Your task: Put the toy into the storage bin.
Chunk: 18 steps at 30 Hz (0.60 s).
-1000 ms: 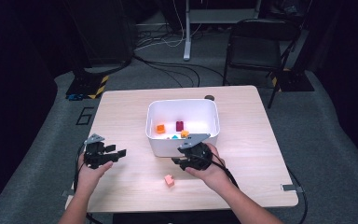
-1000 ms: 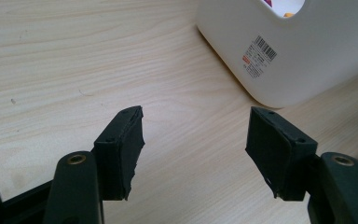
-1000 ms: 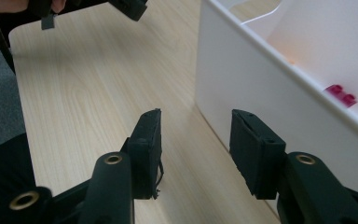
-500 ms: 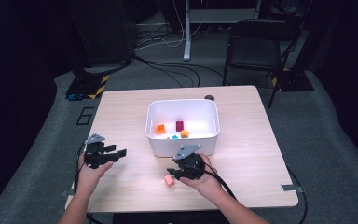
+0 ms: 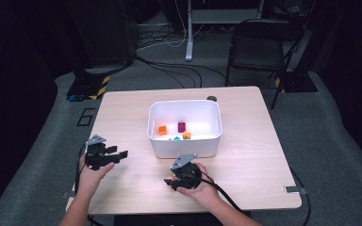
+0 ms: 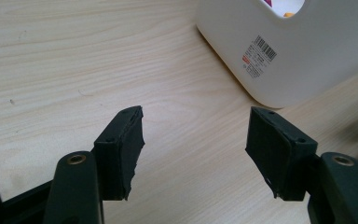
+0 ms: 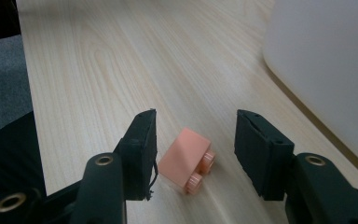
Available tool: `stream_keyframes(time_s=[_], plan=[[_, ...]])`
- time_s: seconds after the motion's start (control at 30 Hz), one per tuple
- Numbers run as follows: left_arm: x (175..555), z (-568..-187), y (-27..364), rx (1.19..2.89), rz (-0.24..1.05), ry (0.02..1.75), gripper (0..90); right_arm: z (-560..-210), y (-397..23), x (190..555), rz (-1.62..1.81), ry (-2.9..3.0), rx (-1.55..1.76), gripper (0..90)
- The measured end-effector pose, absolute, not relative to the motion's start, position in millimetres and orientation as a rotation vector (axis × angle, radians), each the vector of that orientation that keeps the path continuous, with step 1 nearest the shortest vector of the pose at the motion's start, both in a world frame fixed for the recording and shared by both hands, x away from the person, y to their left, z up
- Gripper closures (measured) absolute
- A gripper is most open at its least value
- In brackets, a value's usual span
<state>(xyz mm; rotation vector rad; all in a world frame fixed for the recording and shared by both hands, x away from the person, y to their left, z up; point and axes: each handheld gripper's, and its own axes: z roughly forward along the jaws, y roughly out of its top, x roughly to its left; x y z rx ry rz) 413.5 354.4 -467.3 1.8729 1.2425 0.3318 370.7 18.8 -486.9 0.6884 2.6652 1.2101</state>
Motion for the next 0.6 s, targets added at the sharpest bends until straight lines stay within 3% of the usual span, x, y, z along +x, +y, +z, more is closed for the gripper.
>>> stream_keyframes(time_s=[0.33,0.43,0.6], plan=[[413,-467,355,1.867,0.341,1.242,35.8,-504,22,371,1.141,2.716,0.689,47.2],[413,-467,355,1.869,0.337,1.241,35.8,-509,21,372,1.130,2.747,0.707,54.5],[413,-467,354,1.871,0.335,1.240,35.8,-508,20,374,1.118,2.744,0.690,56.4]])
